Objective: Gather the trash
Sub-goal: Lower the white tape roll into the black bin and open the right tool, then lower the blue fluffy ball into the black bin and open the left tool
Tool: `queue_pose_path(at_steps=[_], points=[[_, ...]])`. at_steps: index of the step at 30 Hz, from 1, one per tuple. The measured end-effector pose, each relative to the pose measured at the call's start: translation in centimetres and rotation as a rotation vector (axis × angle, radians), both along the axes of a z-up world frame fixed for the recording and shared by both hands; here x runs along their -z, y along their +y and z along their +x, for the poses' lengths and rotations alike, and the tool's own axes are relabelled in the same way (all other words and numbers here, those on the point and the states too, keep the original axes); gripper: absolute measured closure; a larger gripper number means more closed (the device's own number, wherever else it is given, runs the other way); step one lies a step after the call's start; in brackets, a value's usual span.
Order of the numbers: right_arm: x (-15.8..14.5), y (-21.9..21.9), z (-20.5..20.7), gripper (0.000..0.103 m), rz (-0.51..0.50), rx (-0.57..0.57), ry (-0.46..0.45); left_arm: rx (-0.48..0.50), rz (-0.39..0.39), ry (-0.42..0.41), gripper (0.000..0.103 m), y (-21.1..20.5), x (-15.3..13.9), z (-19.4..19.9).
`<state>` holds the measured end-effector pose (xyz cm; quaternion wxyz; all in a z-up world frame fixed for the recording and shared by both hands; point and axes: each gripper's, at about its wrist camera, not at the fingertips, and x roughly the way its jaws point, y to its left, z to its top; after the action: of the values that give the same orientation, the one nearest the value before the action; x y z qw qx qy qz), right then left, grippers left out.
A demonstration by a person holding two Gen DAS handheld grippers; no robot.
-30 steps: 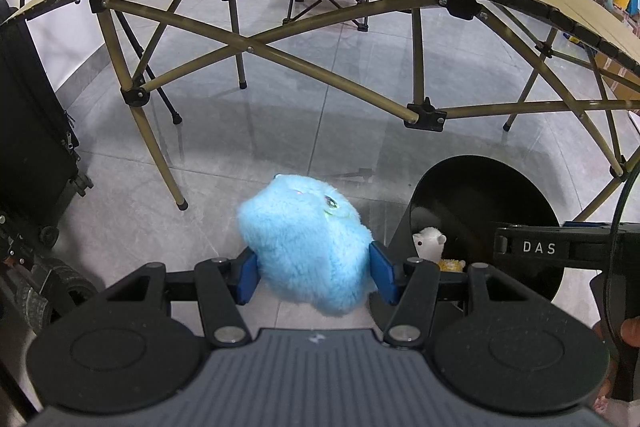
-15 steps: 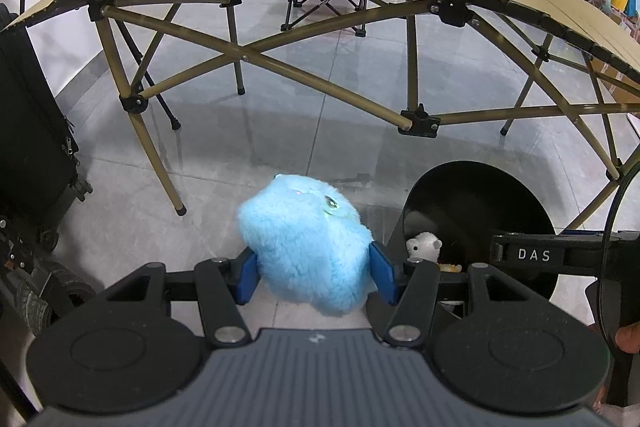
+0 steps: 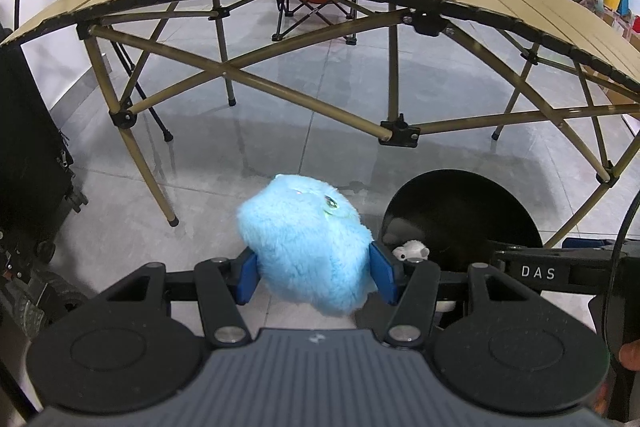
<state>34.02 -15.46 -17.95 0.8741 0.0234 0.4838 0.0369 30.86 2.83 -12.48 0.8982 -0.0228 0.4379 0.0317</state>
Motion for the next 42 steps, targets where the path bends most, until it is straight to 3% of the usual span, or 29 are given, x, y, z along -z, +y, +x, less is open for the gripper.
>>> queue_pose_path(at_steps=[15,31,42], points=[[-1.3,-3.8,-1.5,0.000,0.022,0.055,-0.032,0.045,0.001,-0.012,0.046,-4.0,-0.6,1.1],[-1.7,-11.2,-4.0,0.000,0.036,0.170,-0.060,0.102,0.010,0.027,0.046,-10.3,0.9,2.9],[-1.6,-14.0,-5.0,0.000,0.044,0.218,-0.068,0.129,0.011,0.079,0.046,-14.0,2.6,4.4]])
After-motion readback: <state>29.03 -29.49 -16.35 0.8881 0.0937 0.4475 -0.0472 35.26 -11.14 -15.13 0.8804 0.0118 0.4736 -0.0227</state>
